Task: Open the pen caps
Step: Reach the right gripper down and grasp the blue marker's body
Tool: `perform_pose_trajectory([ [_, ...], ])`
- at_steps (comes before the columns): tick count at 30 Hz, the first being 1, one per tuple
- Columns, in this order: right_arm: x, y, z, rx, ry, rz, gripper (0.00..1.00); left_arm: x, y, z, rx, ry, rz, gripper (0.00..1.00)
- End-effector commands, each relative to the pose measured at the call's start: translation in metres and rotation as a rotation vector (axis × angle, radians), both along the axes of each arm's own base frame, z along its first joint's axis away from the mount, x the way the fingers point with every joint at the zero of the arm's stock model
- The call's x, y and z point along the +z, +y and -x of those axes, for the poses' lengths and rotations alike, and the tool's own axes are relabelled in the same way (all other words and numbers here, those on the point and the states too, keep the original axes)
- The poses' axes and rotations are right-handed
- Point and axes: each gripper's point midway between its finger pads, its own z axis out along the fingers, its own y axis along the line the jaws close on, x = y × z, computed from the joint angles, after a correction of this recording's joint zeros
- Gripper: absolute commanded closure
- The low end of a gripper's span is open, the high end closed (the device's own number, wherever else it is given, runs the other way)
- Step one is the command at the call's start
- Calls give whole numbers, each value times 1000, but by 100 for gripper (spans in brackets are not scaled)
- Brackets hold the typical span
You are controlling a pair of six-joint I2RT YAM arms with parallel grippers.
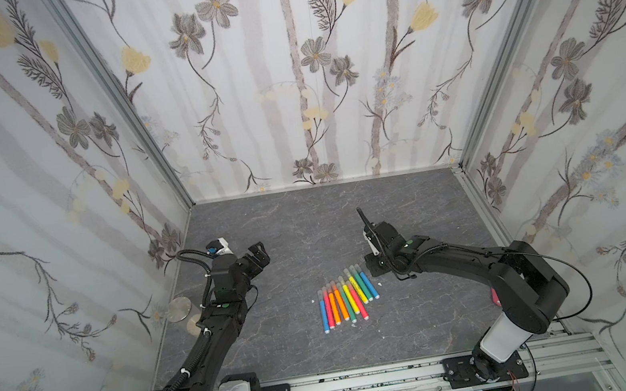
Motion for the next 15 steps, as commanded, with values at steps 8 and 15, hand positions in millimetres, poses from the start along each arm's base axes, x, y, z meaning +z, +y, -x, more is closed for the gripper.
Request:
perform_pose_trajectory([
  [8, -19, 19, 17, 25, 54, -24, 56, -4, -6, -2, -24, 18, -19, 0],
  [15, -32, 21, 23, 29, 75, 6, 60, -6, -8, -2, -31, 22, -21, 0],
])
